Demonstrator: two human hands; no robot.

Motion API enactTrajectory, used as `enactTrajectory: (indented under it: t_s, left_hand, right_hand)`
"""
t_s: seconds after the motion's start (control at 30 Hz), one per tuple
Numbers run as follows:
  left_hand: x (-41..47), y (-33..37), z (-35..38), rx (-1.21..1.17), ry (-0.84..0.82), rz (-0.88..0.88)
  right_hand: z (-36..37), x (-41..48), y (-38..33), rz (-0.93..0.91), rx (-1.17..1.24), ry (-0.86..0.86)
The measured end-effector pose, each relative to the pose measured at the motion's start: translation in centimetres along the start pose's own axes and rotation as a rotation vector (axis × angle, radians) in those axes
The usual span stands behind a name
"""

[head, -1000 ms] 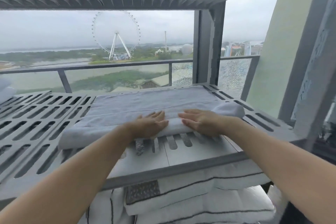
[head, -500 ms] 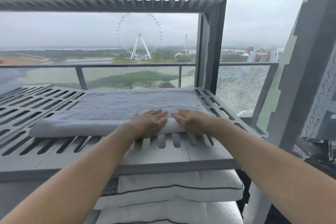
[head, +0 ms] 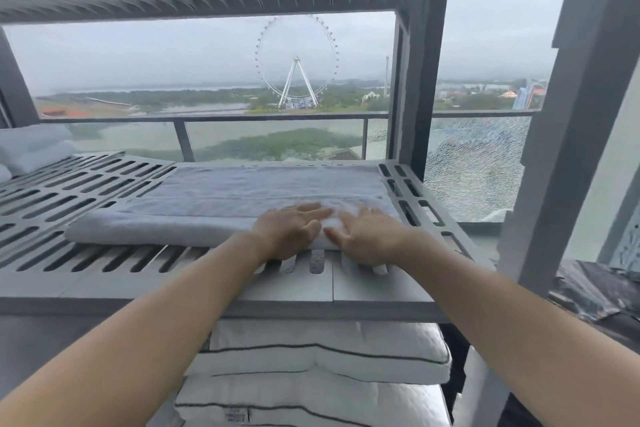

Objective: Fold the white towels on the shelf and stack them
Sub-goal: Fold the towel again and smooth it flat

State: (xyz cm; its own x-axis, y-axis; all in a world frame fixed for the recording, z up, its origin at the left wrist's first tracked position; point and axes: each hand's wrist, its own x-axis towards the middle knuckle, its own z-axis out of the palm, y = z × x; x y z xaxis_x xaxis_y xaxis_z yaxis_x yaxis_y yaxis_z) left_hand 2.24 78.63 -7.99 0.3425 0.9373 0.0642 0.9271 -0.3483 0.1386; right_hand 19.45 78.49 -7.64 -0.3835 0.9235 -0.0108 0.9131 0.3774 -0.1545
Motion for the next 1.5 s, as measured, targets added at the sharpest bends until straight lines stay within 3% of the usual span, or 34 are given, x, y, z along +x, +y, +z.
enactTrajectory:
  t_s: [0.2, 0.3, 0.57, 1.0, 1.27, 1.4, 1.5]
  left_hand:
    - [0.3, 0.1, -1.1, -0.138, -0.047, -0.008]
    - [0.3, -0.8, -1.8, -0.190, -0.005, -0.026]
    - [-0.7, -6.6, -3.3, -0.129, -0.028, -0.086]
    - [1.2, -14.8, -4.0, 0.048, 0.046, -0.118]
    - [1.4, -17.7, -3.2, 0.008, 0.128, -0.103]
    - [1.1, -17.1, -3.6, 0.003, 0.177, -0.044]
    - [0.8, -16.5, -3.4, -0.057, 0.097, 0.008]
  right_hand:
    - [-0.9, 1.3, -0.6, 0.045, -0.053, 0.108]
    - [-1.8, 2.9, -1.0, 0.030, 0.048, 0.174]
    - [-1.6, 7.6, -1.7, -0.002, 0.193, 0.143]
    - [-1.3, 9.8, -2.1, 0.112, -0.101, 0.193]
    - [-0.9, 10.3, -2.2, 0.198, -0.214, 0.170]
    - [-0.9, 11.0, -5.7, 0.073, -0.022, 0.273]
    - [0.2, 12.2, -10.2, -0.094, 0.110, 0.254]
